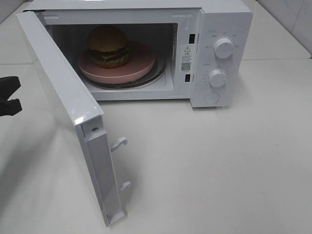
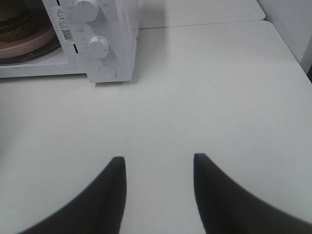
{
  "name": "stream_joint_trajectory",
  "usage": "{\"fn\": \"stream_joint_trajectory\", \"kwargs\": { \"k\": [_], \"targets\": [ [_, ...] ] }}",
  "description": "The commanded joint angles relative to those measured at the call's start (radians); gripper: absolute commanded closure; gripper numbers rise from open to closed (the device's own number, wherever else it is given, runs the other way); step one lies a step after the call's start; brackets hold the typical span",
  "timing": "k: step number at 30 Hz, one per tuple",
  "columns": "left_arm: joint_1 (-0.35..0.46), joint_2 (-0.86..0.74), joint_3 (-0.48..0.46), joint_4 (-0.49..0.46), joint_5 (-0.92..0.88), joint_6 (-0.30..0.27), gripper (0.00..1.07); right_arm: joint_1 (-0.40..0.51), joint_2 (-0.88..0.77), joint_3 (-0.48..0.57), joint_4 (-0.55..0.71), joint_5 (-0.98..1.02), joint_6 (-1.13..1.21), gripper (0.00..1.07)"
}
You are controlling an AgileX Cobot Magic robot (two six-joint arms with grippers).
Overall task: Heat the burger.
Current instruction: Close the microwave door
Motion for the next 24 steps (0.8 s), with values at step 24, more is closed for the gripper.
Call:
{"fn": "stream_joint_trajectory", "kwargs": {
  "k": [24],
  "targets": [
    [-0.071,0.132,-0.174,0.16,0.021,-0.093,1.07,0.002,-0.025,-0.001,0.001,-0.008,-0.002,0.61]
  ]
}}
